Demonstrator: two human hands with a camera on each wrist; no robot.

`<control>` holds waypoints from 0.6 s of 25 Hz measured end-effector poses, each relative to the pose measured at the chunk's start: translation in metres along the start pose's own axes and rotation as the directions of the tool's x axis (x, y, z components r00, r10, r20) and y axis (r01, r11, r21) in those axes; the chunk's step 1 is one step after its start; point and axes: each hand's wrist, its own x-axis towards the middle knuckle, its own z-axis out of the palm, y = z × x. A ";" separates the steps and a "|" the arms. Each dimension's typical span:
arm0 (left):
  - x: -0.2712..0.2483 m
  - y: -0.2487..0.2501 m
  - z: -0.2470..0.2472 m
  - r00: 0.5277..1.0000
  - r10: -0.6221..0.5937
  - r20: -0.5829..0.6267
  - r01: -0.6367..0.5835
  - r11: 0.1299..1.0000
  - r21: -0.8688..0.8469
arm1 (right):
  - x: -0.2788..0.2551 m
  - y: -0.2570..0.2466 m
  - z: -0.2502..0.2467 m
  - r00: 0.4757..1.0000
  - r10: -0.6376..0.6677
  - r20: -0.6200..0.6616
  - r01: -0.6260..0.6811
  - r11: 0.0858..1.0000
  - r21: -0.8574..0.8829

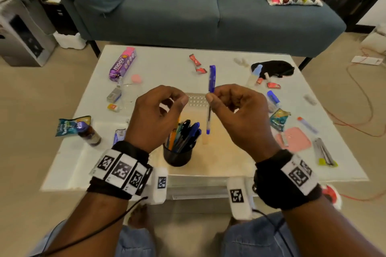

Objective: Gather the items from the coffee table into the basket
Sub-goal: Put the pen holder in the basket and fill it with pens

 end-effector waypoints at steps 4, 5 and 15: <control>0.001 0.010 -0.001 0.999 -0.032 0.015 0.034 0.994 -0.107 | -0.009 0.011 0.028 0.996 -0.013 0.087 0.012 1.000 0.018; 0.001 0.012 0.001 0.999 -0.037 0.026 0.039 0.993 -0.111 | -0.010 0.013 0.031 0.995 -0.014 0.095 0.012 1.000 0.028; 0.003 0.012 -0.004 0.998 -0.026 0.049 0.028 0.998 -0.060 | -0.010 0.021 0.035 0.994 0.045 0.103 -0.054 0.995 0.081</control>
